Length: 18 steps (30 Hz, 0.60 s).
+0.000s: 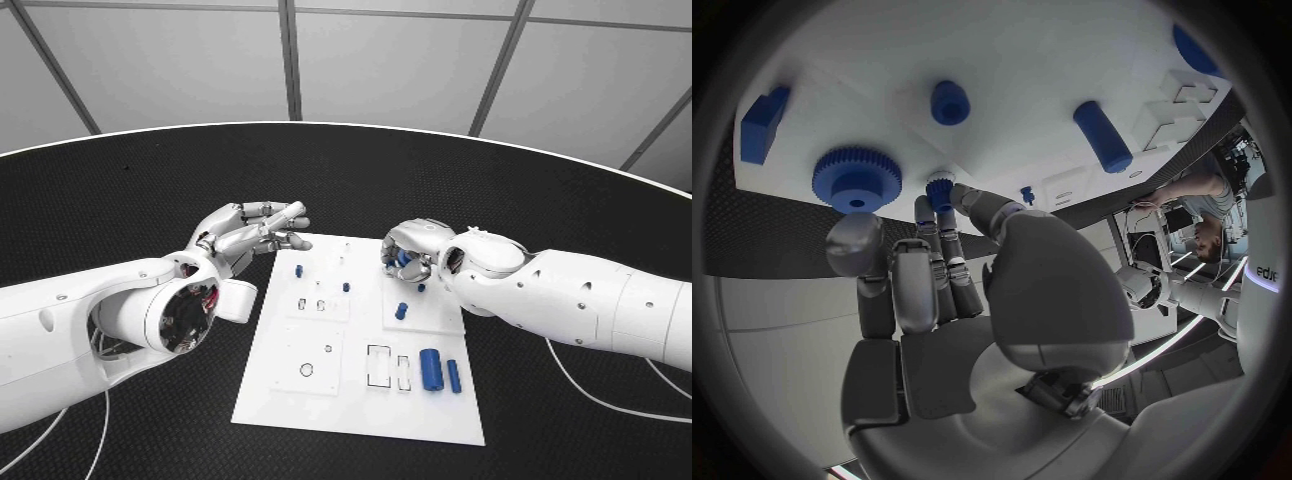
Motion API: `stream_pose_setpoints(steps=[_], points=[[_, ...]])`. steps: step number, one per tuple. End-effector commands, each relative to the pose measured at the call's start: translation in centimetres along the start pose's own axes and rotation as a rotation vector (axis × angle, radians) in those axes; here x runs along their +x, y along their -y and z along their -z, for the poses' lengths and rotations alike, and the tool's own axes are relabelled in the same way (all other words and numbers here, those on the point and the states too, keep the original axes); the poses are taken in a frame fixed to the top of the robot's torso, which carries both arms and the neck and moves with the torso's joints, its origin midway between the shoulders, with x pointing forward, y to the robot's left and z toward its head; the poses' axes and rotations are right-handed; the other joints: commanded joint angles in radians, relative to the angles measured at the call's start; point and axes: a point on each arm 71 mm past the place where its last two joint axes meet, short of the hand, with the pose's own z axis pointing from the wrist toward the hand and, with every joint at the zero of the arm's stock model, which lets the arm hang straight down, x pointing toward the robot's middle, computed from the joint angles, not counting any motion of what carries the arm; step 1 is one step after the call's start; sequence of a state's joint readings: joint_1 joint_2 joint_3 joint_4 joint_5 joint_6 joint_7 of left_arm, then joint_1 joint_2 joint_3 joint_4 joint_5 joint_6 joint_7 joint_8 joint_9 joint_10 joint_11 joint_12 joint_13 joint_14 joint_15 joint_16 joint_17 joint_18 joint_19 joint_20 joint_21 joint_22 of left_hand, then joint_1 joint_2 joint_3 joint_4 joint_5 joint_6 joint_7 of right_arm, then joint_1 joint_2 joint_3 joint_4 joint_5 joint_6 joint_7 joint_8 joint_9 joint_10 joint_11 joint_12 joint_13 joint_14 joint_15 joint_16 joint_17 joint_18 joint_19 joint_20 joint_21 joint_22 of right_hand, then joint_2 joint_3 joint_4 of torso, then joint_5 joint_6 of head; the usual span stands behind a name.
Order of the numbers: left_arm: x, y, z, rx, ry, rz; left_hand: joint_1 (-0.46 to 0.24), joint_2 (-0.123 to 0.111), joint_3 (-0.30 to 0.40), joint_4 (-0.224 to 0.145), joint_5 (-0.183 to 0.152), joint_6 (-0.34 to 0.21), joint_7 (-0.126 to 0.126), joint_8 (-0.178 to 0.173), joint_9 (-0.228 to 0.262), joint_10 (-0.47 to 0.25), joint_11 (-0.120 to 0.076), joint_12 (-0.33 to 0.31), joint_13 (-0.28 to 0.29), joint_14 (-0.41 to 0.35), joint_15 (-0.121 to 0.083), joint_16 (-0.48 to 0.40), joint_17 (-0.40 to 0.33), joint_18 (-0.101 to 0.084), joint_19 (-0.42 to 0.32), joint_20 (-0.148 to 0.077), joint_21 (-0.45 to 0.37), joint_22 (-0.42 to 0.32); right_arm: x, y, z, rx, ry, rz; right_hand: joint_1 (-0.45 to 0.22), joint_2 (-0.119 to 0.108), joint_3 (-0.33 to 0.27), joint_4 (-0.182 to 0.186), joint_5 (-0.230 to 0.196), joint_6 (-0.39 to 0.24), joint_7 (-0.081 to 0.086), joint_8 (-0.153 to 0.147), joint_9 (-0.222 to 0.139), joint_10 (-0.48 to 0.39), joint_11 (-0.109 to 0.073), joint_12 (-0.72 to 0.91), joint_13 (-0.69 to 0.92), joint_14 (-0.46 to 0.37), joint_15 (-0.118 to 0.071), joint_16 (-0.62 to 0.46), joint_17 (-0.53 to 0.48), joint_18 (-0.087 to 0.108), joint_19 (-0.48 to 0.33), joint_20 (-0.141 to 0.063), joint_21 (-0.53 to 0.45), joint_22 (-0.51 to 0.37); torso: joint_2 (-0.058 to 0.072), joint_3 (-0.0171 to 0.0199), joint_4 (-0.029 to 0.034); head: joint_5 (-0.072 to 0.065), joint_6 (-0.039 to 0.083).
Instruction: Assemble the parts on the task board
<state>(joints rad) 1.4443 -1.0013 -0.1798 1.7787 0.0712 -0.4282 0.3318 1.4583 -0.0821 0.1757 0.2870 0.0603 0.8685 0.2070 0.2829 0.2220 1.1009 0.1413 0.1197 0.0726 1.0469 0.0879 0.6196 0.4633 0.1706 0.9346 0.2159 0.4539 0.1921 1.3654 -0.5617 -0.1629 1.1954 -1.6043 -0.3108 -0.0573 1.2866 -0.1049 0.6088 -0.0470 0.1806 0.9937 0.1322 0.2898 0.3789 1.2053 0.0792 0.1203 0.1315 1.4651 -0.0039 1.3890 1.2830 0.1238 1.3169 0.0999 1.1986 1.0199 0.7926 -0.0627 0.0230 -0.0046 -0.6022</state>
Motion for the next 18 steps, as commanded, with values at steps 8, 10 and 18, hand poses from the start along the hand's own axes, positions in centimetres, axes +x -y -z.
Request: stream_pose_setpoints(steps=[8, 10, 18], points=[[-0.1, 0.0, 0.0, -0.001, 0.002, -0.001, -0.005, 0.001, 0.005, 0.0, -0.001, 0.0, 0.003, -0.007, 0.001, 0.0, 0.006, -0.003, -0.001, -0.008, -0.002, 0.007, 0.002, 0.01, -0.009, -0.002, 0.006, 0.001, -0.9, -0.9, -0.3, -0.015, 0.086, -0.014, 0.018, -0.001, -0.001, -0.016, 0.001, -0.011, 0.001, 0.004, 0.011, 0.049, -0.019, 0.02, 0.02, 0.052, -0.013, 0.008, 0.001, -0.015, -0.001, -0.012, 0.009, 0.008, 0.003, -0.0027, 0.0006, 0.004, 0.014], [-0.1, 0.0, 0.0, -0.001, 0.002, -0.001, -0.005, 0.001, 0.005, 0.0, -0.001, 0.0, 0.003, -0.007, 0.001, 0.0, 0.006, -0.003, -0.001, -0.008, -0.002, 0.007, 0.002, 0.01, -0.009, -0.002, 0.006, 0.001, -1.1, -1.1, -0.5, -0.016, 0.102, -0.017, 0.019, -0.001, -0.001, -0.017, 0.002, -0.012, 0.001, 0.003, 0.011, 0.049, -0.019, 0.021, 0.021, 0.052, -0.014, 0.008, 0.001, -0.015, -0.001, -0.012, 0.01, 0.01, 0.003, -0.0038, 0.0014, 0.005, 0.017], [-0.1, 0.0, 0.0, -0.001, 0.002, -0.001, -0.005, 0.001, 0.006, -0.001, -0.001, 0.0, 0.003, -0.007, 0.001, 0.0, 0.006, -0.004, -0.001, -0.009, -0.002, 0.007, 0.002, 0.01, -0.009, -0.002, 0.006, 0.001, -1.9, -1.8, -1.3, -0.019, 0.161, -0.026, 0.022, -0.002, 0.0, -0.02, 0.002, -0.012, 0.001, 0.003, 0.012, 0.049, -0.019, 0.021, 0.022, 0.052, -0.014, 0.009, 0.002, -0.015, 0.0, -0.013, 0.012, 0.013, 0.009, -0.0079, 0.0042, 0.012, 0.029]])
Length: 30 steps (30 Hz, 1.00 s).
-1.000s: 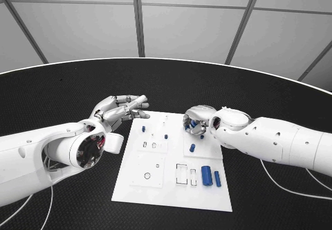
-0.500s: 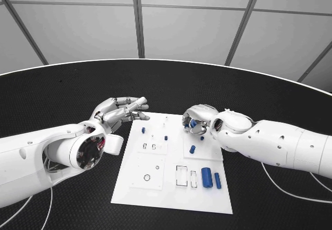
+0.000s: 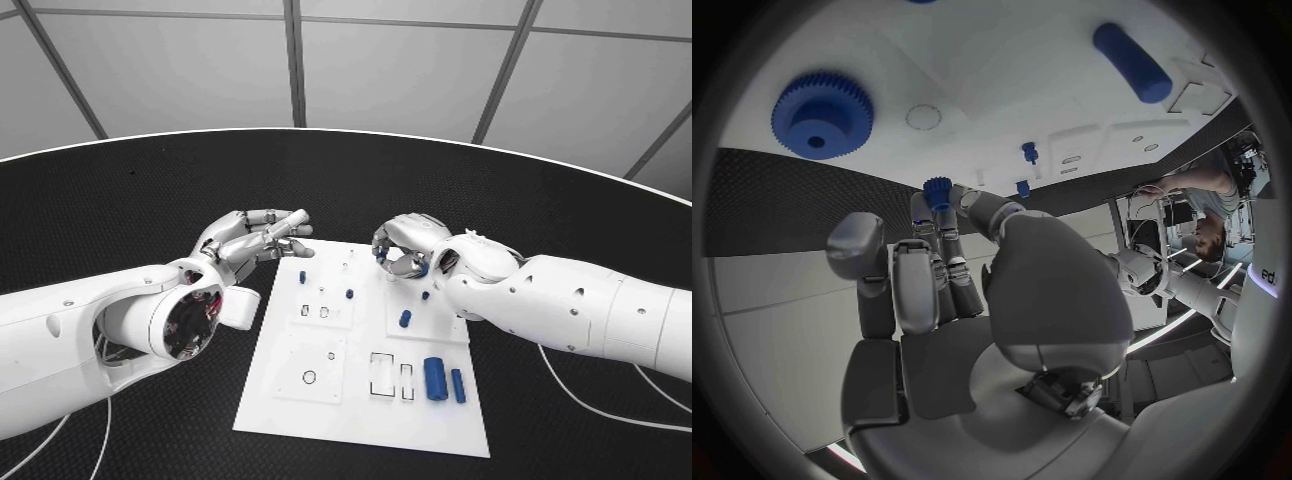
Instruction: Assemble the parts on the task board
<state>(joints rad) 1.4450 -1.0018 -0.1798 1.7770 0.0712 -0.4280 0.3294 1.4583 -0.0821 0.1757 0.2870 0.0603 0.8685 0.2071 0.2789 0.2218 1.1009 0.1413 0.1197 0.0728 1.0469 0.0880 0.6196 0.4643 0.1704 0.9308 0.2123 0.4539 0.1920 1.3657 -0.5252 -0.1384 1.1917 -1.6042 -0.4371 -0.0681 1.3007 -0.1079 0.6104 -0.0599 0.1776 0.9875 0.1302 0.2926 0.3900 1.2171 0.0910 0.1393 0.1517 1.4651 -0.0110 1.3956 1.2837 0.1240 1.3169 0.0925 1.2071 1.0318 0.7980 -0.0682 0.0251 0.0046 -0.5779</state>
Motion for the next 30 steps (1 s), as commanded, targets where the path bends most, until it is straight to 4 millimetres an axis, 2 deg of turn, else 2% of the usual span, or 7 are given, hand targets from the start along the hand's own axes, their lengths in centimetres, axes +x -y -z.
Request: stream_pose_setpoints(steps=[1, 2, 7, 9, 17, 21, 30], points=[[0.0, 0.1, 0.0, 0.001, 0.0, 0.0, -0.005, 0.001, 0.006, -0.001, -0.001, 0.0, 0.003, -0.003, 0.001, 0.0, 0.006, -0.004, -0.001, -0.009, -0.002, 0.007, 0.001, 0.011, -0.005, 0.002, 0.006, 0.001, -0.2, -0.3, -0.4, -0.003, 0.017, -0.002, 0.01, 0.001, -0.001, -0.008, 0.006, -0.006, 0.003, 0.0, 0.002, 0.036, -0.031, 0.001, 0.003, 0.052, -0.007, 0.003, 0.002, -0.016, 0.001, -0.006, 0.005, 0.003, 0.004, -0.0037, 0.0031, 0.003, 0.006], [0.0, 0.1, 0.0, 0.001, -0.001, 0.0, -0.005, 0.001, 0.006, -0.001, -0.001, 0.0, 0.003, -0.003, 0.001, 0.0, 0.006, -0.004, -0.001, -0.009, -0.002, 0.007, 0.001, 0.011, -0.005, 0.002, 0.006, 0.001, -0.2, -0.4, -0.5, -0.004, 0.023, -0.002, 0.01, 0.001, -0.001, -0.008, 0.006, -0.006, 0.003, 0.0, 0.002, 0.036, -0.031, 0.001, 0.003, 0.052, -0.007, 0.003, 0.002, -0.016, 0.001, -0.006, 0.005, 0.003, 0.005, -0.0034, 0.0031, 0.003, 0.007], [0.1, 0.4, -0.1, 0.007, -0.005, -0.002, -0.005, 0.001, 0.006, -0.001, -0.001, 0.0, 0.003, -0.003, 0.001, 0.0, 0.006, -0.004, -0.001, -0.009, -0.002, 0.007, 0.001, 0.011, -0.005, 0.002, 0.006, 0.001, -0.7, -0.9, -1.3, -0.01, 0.052, -0.002, 0.011, 0.002, 0.0, -0.009, 0.006, -0.007, 0.004, 0.0, 0.003, 0.036, -0.031, 0.001, 0.004, 0.053, -0.007, 0.004, 0.004, -0.017, 0.002, -0.006, 0.007, 0.006, 0.012, -0.0073, 0.0069, 0.006, 0.014], [0.2, 0.6, -0.1, 0.011, -0.006, -0.003, -0.005, 0.001, 0.006, -0.001, -0.001, 0.0, 0.003, -0.003, 0.001, 0.0, 0.006, -0.004, -0.001, -0.009, -0.002, 0.007, 0.001, 0.011, -0.005, 0.002, 0.006, 0.001, -0.9, -1.1, -1.6, -0.013, 0.062, -0.001, 0.012, 0.002, 0.0, -0.01, 0.007, -0.006, 0.004, 0.0, 0.003, 0.036, -0.031, 0.001, 0.004, 0.053, -0.007, 0.005, 0.004, -0.017, 0.003, -0.006, 0.008, 0.008, 0.014, -0.0062, 0.0066, 0.011, 0.015], [0.4, 1.2, -0.3, 0.023, -0.012, -0.006, -0.003, 0.001, 0.008, -0.002, -0.001, -0.001, 0.003, -0.004, 0.001, -0.001, 0.006, -0.005, -0.002, -0.011, -0.001, 0.008, 0.002, 0.011, -0.007, 0.002, 0.006, 0.001, -1.5, -1.4, -2.4, -0.018, 0.094, 0.006, 0.013, 0.002, 0.0, -0.011, 0.007, -0.007, 0.004, 0.0, 0.004, 0.035, -0.03, 0.001, 0.005, 0.053, -0.007, 0.006, 0.006, -0.018, 0.004, -0.006, 0.01, 0.011, 0.025, -0.0126, 0.0133, 0.01, 0.023], [0.5, 1.4, -0.3, 0.027, -0.015, -0.007, -0.003, 0.001, 0.008, -0.002, -0.001, -0.001, 0.003, -0.004, 0.001, -0.001, 0.006, -0.005, -0.002, -0.011, -0.001, 0.008, 0.002, 0.011, -0.007, 0.002, 0.006, 0.001, -1.7, -1.6, -2.6, -0.026, 0.107, 0.006, 0.014, 0.002, 0.001, -0.012, 0.008, -0.007, 0.005, 0.0, 0.004, 0.035, -0.03, 0.001, 0.006, 0.054, -0.007, 0.007, 0.007, -0.018, 0.005, -0.006, 0.011, 0.013, 0.032, -0.0174, 0.0185, 0.009, 0.027], [0.8, 1.8, -0.3, 0.034, -0.023, -0.008, -0.003, 0.001, 0.008, -0.002, -0.001, -0.001, 0.003, -0.004, 0.001, -0.001, 0.006, -0.005, -0.002, -0.011, -0.001, 0.008, 0.002, 0.011, -0.007, 0.002, 0.006, 0.001, -2.0, -2.1, -3.2, -0.039, 0.126, 0.008, 0.016, 0.002, 0.002, -0.014, 0.009, -0.007, 0.006, -0.001, 0.005, 0.033, -0.029, 0.0, 0.007, 0.054, -0.006, 0.008, 0.008, -0.019, 0.006, -0.006, 0.014, 0.016, 0.045, -0.0231, 0.0257, 0.005, 0.033]])
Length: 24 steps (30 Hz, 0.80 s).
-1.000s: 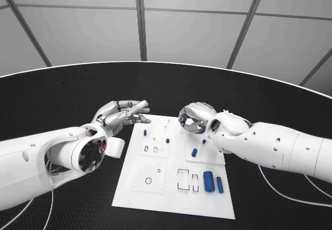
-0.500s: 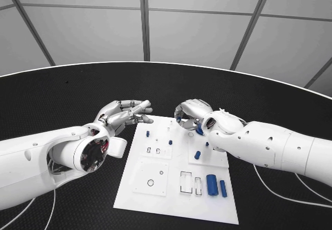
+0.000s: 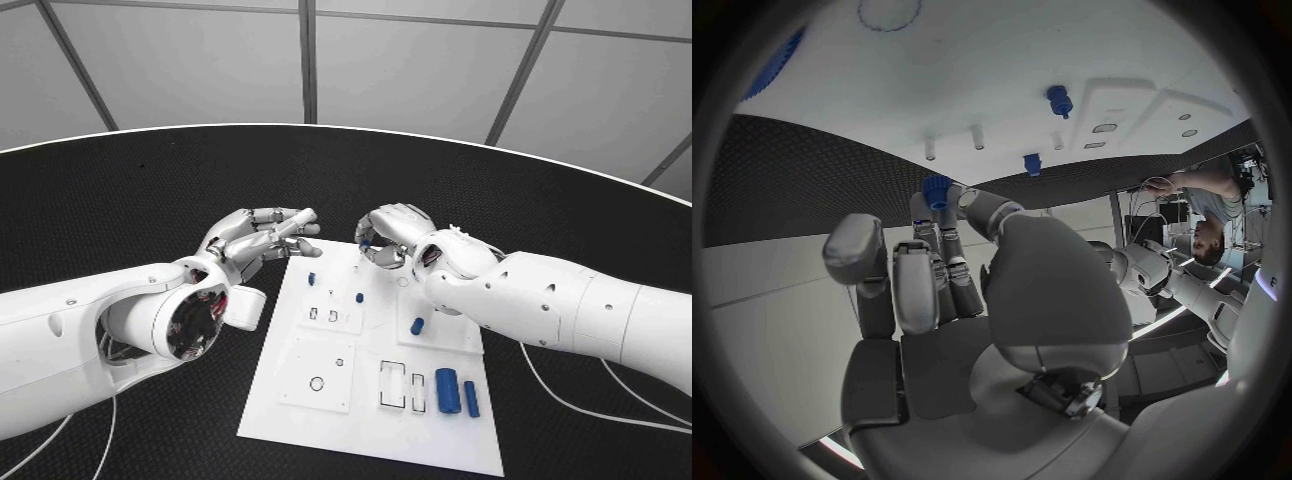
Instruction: Assemble the parts on the task board
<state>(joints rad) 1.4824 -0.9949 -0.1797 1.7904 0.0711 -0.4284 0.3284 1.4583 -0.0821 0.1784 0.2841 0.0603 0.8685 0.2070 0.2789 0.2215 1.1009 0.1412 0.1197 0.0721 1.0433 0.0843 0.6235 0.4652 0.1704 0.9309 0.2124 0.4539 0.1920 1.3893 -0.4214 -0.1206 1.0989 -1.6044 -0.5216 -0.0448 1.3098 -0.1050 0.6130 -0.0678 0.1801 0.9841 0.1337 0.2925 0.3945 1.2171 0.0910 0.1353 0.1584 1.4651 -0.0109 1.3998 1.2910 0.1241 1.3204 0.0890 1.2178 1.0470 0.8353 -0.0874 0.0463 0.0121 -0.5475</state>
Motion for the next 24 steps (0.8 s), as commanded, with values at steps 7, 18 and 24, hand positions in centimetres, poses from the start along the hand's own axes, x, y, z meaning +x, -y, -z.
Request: stream_pose_setpoints(steps=[7, 18, 24], points=[[0.2, 0.28, -0.05, 0.005, -0.005, -0.001, -0.002, 0.001, 0.007, 0.001, -0.001, -0.002, 0.004, -0.005, 0.002, -0.002, 0.007, -0.007, -0.001, -0.009, 0.003, 0.004, 0.002, 0.011, -0.008, 0.003, 0.007, 0.001, 0.08, -0.17, -0.47, -0.004, -0.013, 0.005, 0.007, -0.001, -0.001, -0.006, 0.006, -0.004, 0.002, 0.0, 0.001, 0.033, -0.029, 0.004, 0.0, 0.054, -0.006, 0.004, 0.001, -0.019, 0.002, -0.003, 0.003, 0.001, 0.014, -0.0086, 0.0075, -0.004, 0.001], [0.14, 0.35, -0.05, 0.007, -0.004, -0.002, -0.002, 0.001, 0.007, 0.001, -0.001, -0.002, 0.004, -0.005, 0.002, -0.002, 0.007, -0.007, -0.001, -0.009, 0.003, 0.004, 0.002, 0.011, -0.008, 0.003, 0.007, 0.001, 0.33, 0.46, -0.19, 0.015, -0.06, 0.01, 0.007, -0.001, -0.001, -0.006, 0.007, -0.005, 0.004, -0.002, 0.002, 0.031, -0.028, 0.003, 0.002, 0.054, -0.005, 0.005, 0.002, -0.019, 0.003, -0.002, 0.006, 0.005, 0.025, -0.0113, 0.0086, -0.008, 0.005], [0.12, 0.36, -0.06, 0.007, -0.005, -0.002, -0.002, 0.001, 0.007, 0.001, -0.001, -0.002, 0.004, -0.005, 0.002, -0.002, 0.007, -0.007, -0.001, -0.009, 0.003, 0.004, 0.002, 0.011, -0.008, 0.003, 0.007, 0.001, 0.36, 0.81, -0.06, 0.034, -0.069, 0.013, 0.006, -0.001, -0.001, -0.006, 0.007, -0.006, 0.004, -0.002, 0.002, 0.03, -0.028, 0.002, 0.002, 0.054, -0.005, 0.005, 0.002, -0.02, 0.003, -0.002, 0.006, 0.006, 0.027, -0.0118, 0.0085, -0.008, 0.006]])
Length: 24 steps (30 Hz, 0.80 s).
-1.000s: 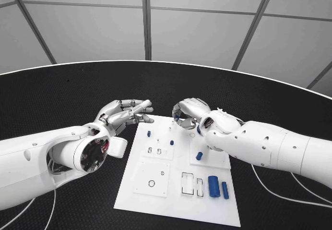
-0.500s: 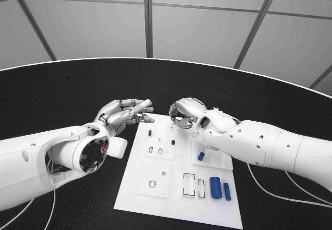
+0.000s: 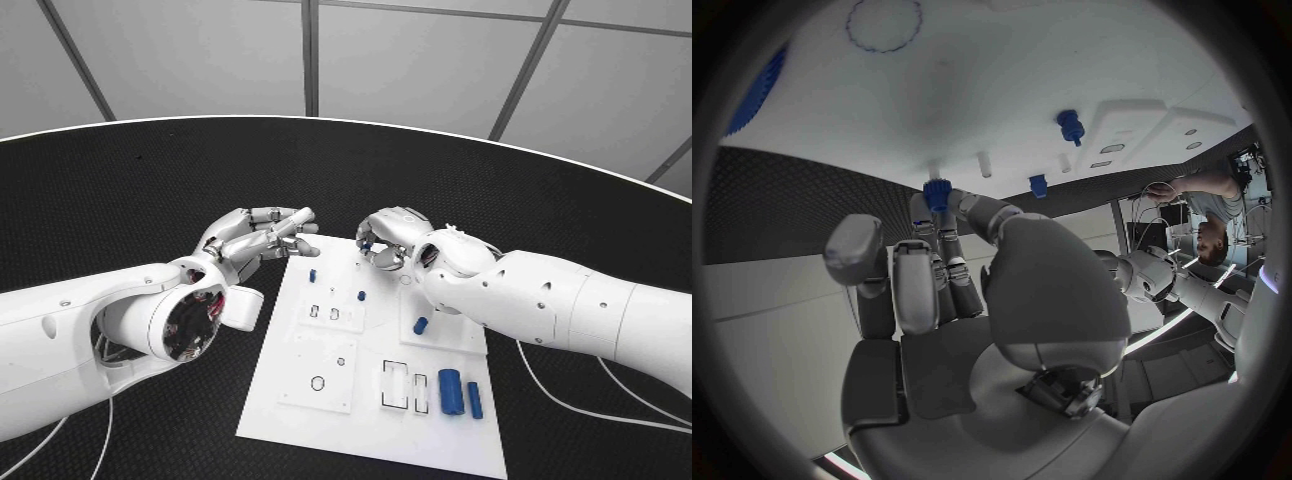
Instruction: Assemble the parts on the task board
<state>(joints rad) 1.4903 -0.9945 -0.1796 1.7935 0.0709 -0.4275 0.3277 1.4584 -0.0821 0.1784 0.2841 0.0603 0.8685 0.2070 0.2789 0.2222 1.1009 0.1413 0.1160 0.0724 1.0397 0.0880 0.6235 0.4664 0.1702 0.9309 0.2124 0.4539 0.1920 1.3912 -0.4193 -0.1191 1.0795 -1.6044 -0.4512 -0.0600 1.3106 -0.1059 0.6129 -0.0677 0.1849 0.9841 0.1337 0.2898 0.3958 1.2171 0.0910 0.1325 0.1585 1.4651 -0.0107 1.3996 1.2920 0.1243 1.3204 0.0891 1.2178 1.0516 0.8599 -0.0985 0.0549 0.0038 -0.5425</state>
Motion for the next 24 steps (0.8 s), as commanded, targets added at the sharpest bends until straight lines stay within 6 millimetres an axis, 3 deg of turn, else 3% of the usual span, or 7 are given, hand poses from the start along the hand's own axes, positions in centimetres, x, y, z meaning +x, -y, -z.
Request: stream_pose_setpoints(steps=[1, 17, 20, 22, 24], points=[[-0.02, 0.0, 0.0, 0.0, 0.0, 0.0, -0.002, 0.0, 0.007, 0.001, -0.001, -0.002, 0.004, -0.005, 0.001, -0.002, 0.007, -0.003, -0.001, -0.006, -0.001, 0.004, 0.001, 0.011, -0.008, 0.003, 0.007, 0.001, 0.0, 0.09, 0.03, 0.005, -0.002, 0.0, 0.005, 0.0, -0.001, -0.006, 0.002, -0.006, 0.004, 0.001, 0.001, 0.03, -0.028, 0.005, 0.002, 0.054, -0.005, 0.005, 0.001, -0.02, 0.003, -0.002, 0.006, 0.001, 0.003, -0.0006, -0.0001, 0.0, 0.001], [-0.01, 0.01, 0.0, 0.0, 0.0, 0.0, -0.002, 0.0, 0.007, 0.001, -0.001, -0.002, 0.004, -0.005, 0.001, -0.002, 0.007, -0.003, -0.001, -0.006, -0.001, 0.004, 0.001, 0.011, -0.008, 0.003, 0.007, 0.001, 0.09, -0.05, -0.14, 0.007, -0.01, 0.001, 0.004, -0.001, -0.002, -0.006, 0.002, -0.009, 0.005, -0.002, 0.002, 0.026, -0.026, 0.003, 0.004, 0.054, -0.004, 0.006, 0.002, -0.02, 0.002, -0.002, 0.005, 0.0, 0.009, -0.002, 0.0, 0.004, 0.005], [-0.02, 0.01, 0.0, -0.001, 0.0, 0.0, -0.002, 0.0, 0.009, 0.001, -0.001, -0.002, 0.004, -0.007, 0.001, -0.003, 0.007, -0.005, -0.001, -0.008, 0.0, 0.006, 0.002, 0.011, -0.009, 0.003, 0.007, 0.001, 0.06, -0.04, -0.15, 0.005, -0.005, 0.001, -0.012, -0.011, -0.003, 0.003, 0.001, -0.042, 0.015, -0.024, -0.001, -0.011, -0.014, -0.02, 0.0, 0.052, 0.006, 0.004, -0.003, -0.019, -0.006, 0.004, -0.002, -0.007, 0.01, -0.0024, 0.0003, 0.003, 0.005], [-0.02, 0.0, -0.02, -0.001, -0.001, 0.0, -0.002, 0.0, 0.009, 0.001, -0.001, -0.002, 0.004, -0.007, 0.001, -0.003, 0.007, -0.005, -0.001, -0.008, 0.0, 0.006, 0.002, 0.011, -0.009, 0.003, 0.007, 0.001, 0.0, -0.06, -0.17, 0.003, 0.003, 0.001, -0.044, -0.044, -0.002, 0.021, -0.001, -0.112, 0.035, -0.07, -0.014, -0.089, 0.011, -0.068, -0.021, 0.047, 0.029, -0.003, -0.018, -0.016, -0.02, 0.02, -0.017, -0.023, 0.011, -0.002, -0.0005, 0.003, 0.005], [-0.04, -0.01, -0.04, -0.002, -0.001, 0.0, -0.002, 0.0, 0.009, 0.001, -0.001, -0.002, 0.004, -0.007, 0.001, -0.003, 0.007, -0.005, -0.001, -0.008, 0.0, 0.006, 0.002, 0.011, -0.009, 0.003, 0.007, 0.001, -0.06, -0.1, -0.16, 0.0, 0.012, 0.0, -0.046, -0.047, -0.001, 0.022, -0.002, -0.116, 0.035, -0.072, -0.014, -0.093, 0.013, -0.069, -0.022, 0.047, 0.029, -0.003, -0.018, -0.016, -0.021, 0.023, -0.017, -0.023, 0.011, -0.0027, -0.0013, 0.004, 0.007]])
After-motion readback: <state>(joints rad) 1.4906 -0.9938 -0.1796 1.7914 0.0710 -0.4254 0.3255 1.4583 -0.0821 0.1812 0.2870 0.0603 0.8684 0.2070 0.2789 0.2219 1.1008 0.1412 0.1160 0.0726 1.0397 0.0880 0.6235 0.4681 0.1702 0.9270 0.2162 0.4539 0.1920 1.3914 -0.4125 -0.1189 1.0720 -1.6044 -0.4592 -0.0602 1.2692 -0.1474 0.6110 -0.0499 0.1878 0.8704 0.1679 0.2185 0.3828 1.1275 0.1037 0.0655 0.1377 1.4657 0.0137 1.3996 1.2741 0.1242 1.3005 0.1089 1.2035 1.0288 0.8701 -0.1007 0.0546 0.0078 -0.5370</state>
